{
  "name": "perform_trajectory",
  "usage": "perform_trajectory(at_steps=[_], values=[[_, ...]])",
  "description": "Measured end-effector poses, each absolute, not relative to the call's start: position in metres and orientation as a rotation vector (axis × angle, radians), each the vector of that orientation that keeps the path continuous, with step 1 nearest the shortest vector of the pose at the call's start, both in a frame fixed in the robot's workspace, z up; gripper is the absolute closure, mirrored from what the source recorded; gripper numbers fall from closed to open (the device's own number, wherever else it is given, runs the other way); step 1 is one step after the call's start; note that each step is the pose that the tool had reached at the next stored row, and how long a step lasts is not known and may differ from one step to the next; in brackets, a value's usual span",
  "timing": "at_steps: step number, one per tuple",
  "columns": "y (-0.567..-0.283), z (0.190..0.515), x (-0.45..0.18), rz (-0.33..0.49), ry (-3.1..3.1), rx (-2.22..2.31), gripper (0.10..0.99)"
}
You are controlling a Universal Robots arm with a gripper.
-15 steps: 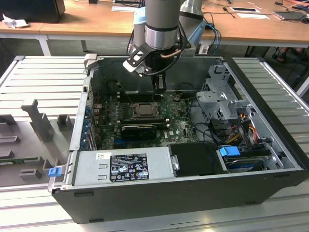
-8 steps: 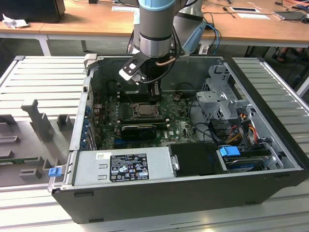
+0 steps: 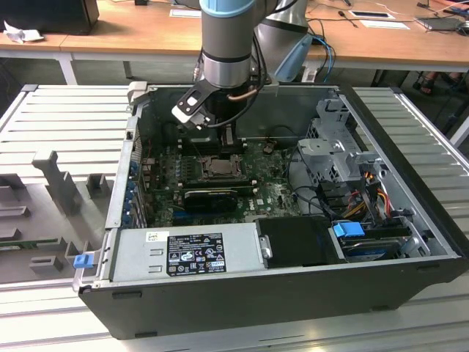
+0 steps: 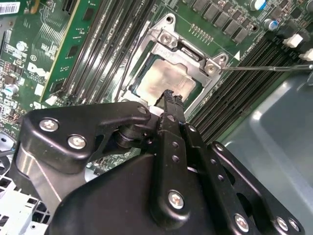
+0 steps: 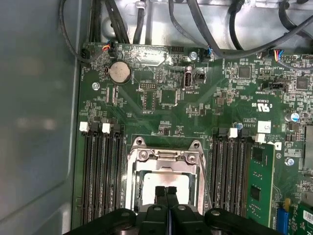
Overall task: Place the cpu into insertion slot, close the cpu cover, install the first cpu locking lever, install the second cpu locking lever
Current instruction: 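Close the cpu cover, then install the first cpu locking lever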
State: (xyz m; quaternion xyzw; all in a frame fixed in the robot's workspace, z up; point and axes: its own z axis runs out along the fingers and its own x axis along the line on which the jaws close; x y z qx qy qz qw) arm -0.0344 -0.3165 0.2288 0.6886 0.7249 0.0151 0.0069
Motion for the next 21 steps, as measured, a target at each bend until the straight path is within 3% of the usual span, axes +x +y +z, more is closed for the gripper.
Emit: perform_trajectory(at_steps=[21], values=[[-0.316,0.245,-0.039,0.046,2.267,2.154,0.980]])
